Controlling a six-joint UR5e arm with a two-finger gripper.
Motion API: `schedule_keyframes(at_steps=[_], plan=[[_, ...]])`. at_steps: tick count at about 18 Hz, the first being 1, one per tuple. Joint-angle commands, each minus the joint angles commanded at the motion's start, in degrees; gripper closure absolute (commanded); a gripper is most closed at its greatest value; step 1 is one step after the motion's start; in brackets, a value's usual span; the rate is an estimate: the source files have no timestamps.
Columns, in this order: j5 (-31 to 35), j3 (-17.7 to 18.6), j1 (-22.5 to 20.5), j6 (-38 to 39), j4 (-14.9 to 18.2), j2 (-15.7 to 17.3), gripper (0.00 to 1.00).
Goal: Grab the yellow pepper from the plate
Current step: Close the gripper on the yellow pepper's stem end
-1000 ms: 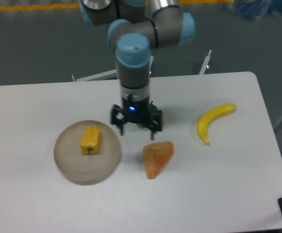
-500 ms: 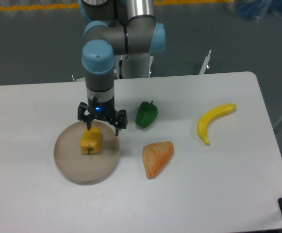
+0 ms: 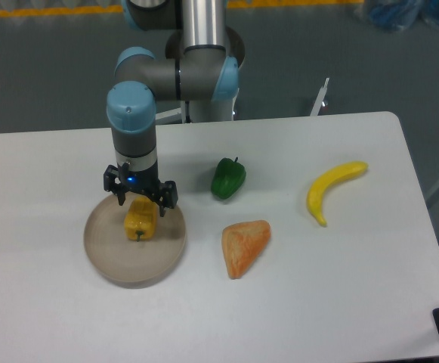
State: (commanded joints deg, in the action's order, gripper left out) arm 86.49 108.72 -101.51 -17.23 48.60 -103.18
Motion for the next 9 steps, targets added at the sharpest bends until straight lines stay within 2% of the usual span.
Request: schedule_keyframes(at_steps=[9], plan=[[0.6, -0.2, 0.1, -0.7, -0.3, -2.8, 0.00]])
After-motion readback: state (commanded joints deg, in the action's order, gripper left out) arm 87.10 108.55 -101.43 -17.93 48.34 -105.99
